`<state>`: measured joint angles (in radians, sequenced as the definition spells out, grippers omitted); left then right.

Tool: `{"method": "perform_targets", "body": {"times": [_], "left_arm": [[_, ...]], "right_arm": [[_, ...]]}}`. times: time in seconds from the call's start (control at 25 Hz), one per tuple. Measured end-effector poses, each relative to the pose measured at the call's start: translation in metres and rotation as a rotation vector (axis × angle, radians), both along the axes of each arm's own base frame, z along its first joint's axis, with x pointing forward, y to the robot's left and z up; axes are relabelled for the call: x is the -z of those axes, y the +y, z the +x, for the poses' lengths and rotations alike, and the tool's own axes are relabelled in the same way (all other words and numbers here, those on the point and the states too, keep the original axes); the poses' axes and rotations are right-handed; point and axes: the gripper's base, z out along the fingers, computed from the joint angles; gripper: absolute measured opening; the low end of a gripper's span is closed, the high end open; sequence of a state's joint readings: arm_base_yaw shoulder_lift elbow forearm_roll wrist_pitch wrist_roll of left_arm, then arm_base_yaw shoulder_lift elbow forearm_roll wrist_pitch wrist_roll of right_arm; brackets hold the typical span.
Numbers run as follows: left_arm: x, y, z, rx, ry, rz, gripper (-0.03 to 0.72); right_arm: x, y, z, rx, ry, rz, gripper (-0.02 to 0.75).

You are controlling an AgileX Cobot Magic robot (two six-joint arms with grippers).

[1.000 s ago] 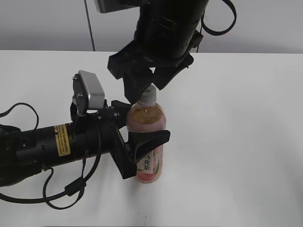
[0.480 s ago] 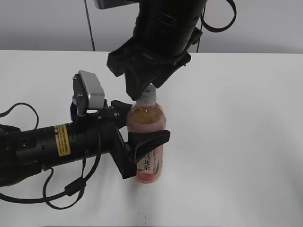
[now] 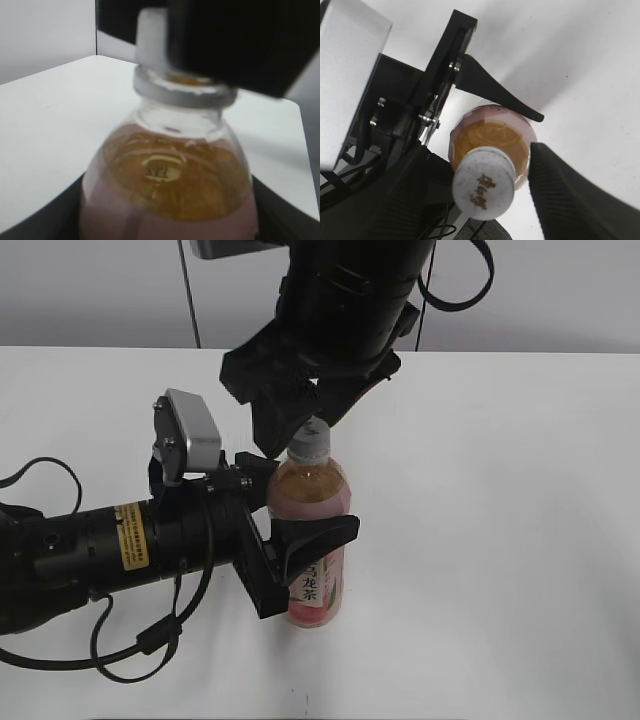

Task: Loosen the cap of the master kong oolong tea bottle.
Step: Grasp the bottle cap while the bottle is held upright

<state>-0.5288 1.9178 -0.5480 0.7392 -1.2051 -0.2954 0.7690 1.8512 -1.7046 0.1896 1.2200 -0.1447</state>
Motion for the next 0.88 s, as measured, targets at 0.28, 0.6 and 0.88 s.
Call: {"method": "perform_targets", "body": {"times": [0.28,0.6,0.88], "left_arm": [[0.0,0.0,0.0,0.0,0.0,0.0,0.46],[0.0,0.0,0.0,0.0,0.0,0.0,0.46],[0.0,0.0,0.0,0.0,0.0,0.0,0.46]], "right_arm": [[-0.005,-0.002,-0.002,-0.001,-0.009,0.008,0.483],[-0.002,-0.007,-0.006,-0.002,0.0,-0.009,0.47],[-0.001,-0.007,-0.007,-0.002,0.003,-0.014,0.457]]}}
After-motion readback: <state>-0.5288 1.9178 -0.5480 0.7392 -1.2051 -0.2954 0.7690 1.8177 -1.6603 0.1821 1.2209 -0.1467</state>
